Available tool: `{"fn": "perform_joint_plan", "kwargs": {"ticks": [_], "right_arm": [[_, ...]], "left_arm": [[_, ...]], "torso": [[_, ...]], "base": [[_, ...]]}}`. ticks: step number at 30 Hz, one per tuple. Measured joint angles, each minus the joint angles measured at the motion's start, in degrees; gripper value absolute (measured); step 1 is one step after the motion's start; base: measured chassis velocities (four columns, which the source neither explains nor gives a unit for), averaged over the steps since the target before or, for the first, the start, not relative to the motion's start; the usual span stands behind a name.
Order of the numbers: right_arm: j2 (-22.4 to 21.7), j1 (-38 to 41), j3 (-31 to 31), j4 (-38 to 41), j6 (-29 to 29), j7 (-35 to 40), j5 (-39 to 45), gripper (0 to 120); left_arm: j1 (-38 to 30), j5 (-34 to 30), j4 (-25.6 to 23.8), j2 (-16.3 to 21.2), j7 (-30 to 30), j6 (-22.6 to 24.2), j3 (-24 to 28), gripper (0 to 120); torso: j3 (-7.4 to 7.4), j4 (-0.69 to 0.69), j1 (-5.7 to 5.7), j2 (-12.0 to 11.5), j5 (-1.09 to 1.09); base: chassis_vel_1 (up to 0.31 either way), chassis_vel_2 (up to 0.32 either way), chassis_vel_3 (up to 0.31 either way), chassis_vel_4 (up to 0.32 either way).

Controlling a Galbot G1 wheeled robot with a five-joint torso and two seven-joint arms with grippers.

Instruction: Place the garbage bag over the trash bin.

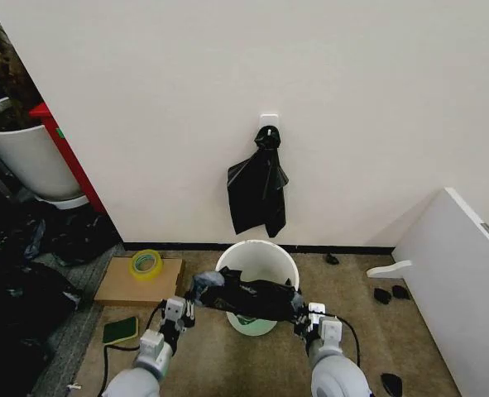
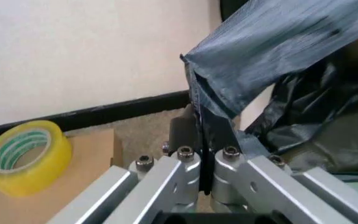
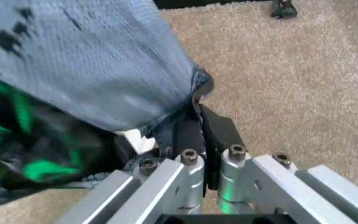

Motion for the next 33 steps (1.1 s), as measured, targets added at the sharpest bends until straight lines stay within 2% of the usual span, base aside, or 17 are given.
{"fn": "perform_joint_plan", "kwargs": {"ticks": [6, 13, 15, 19, 20, 21, 23, 25, 27, 29, 30, 33], "right_arm": [[-0.23, 0.61, -0.63, -1.15, -0.22, -0.17, 0.0, 0], [-0.84, -0.42, -0.49, -0.27, 0.25, -0.68, -0.17, 0], [-1.48, -2.1, -0.08, 1.08, 0.84, -0.99, -0.66, 10], [-2.02, -4.28, 0.19, 2.68, 1.74, -2.19, -1.94, 19], [-2.7, -7.15, 0.7, 4.52, 3.2, -3.65, -4.37, 26], [-2.9, -8.42, 0.94, 5.3, 3.85, -4.22, -5.3, 33], [-3.06, -9.43, 1.12, 5.89, 4.45, -4.6, -6.02, 33], [-3.53, -12.79, 1.83, 8.04, 6.7, -5.84, -8.47, 47], [-3.6, -13.72, 1.94, 8.66, 7.26, -6.11, -9.06, 50], [-3.89, -16.5, 2.26, 10.55, 9.03, -7.03, -10.78, 62], [-3.89, -16.5, 2.26, 10.55, 9.03, -7.03, -10.78, 62], [-4.61, -19.49, 3.45, 12.44, 14.09, -10.59, -13.66, 75]], "left_arm": [[-1.12, -0.47, 1.43, -0.23, 0.08, 1.52, 0.54, 0], [-0.22, -0.48, 0.73, -0.26, 0.08, 1.91, -0.1, 0], [0.86, -0.28, -0.98, 0.14, -0.06, 2.5, -0.91, 11], [2.28, 0.73, -2.63, 0.64, -0.01, 2.63, -1.65, 19], [4.27, 1.8, -4.39, 1.3, -0.04, 2.55, -2.82, 30], [5.3, 2.18, -5.24, 1.54, -0.11, 2.31, -3.2, 32], [6.08, 2.42, -5.8, 1.67, -0.14, 2.09, -3.38, 36], [9.37, 3.3, -7.7, 2.07, -0.31, 1.55, -3.84, 48], [10.45, 3.57, -8.32, 2.24, -0.6, 1.36, -4.06, 51], [13.63, 3.81, -9.78, 2.8, -0.92, 0.3, -4.52, 63], [13.63, 3.81, -9.78, 2.8, -0.92, 0.3, -4.52, 63], [18.08, 3.81, -11.91, 3.12, -0.83, -3.79, -5.06, 76]], "torso": [[0.0, 0.01, 0.0, 0.0, 0.0], [0.0, 0.01, 0.0, 0.0, 0.0], [0.0, 0.01, 0.0, -0.01, 0.0], [0.0, 0.01, 0.0, -0.01, 0.01], [-0.01, 0.01, 0.0, -0.01, 0.01], [-0.01, 0.0, 0.0, -0.01, 0.02], [-0.01, 0.0, 0.0, -0.01, 0.02], [-0.01, 0.02, -0.01, -0.01, 0.01], [-0.01, 0.01, 0.0, -0.01, 0.0], [-0.01, 0.0, 0.0, -0.01, 0.01], [-0.01, 0.0, 0.0, -0.01, 0.01], [-0.02, 0.0, -0.01, -0.01, 0.01]], "base": [[0.0, 0.0, 0.0, 0.0], [0.0, 0.0, 0.0, 0.0], [0.0, 0.0, 0.0, 0.0], [0.0, 0.0, 0.0, 0.0], [0.0, 0.0, 0.0, 0.0], [0.0, 0.0, 0.0, 0.0], [0.0, 0.0, 0.0, 0.0], [0.0, 0.0, 0.0, 0.0], [0.0, 0.0, 0.0, 0.0], [0.0, 0.0, 0.0, 0.0], [0.0, 0.0, 0.0, 0.0], [0.0, 0.0, 0.0, 0.0]]}}
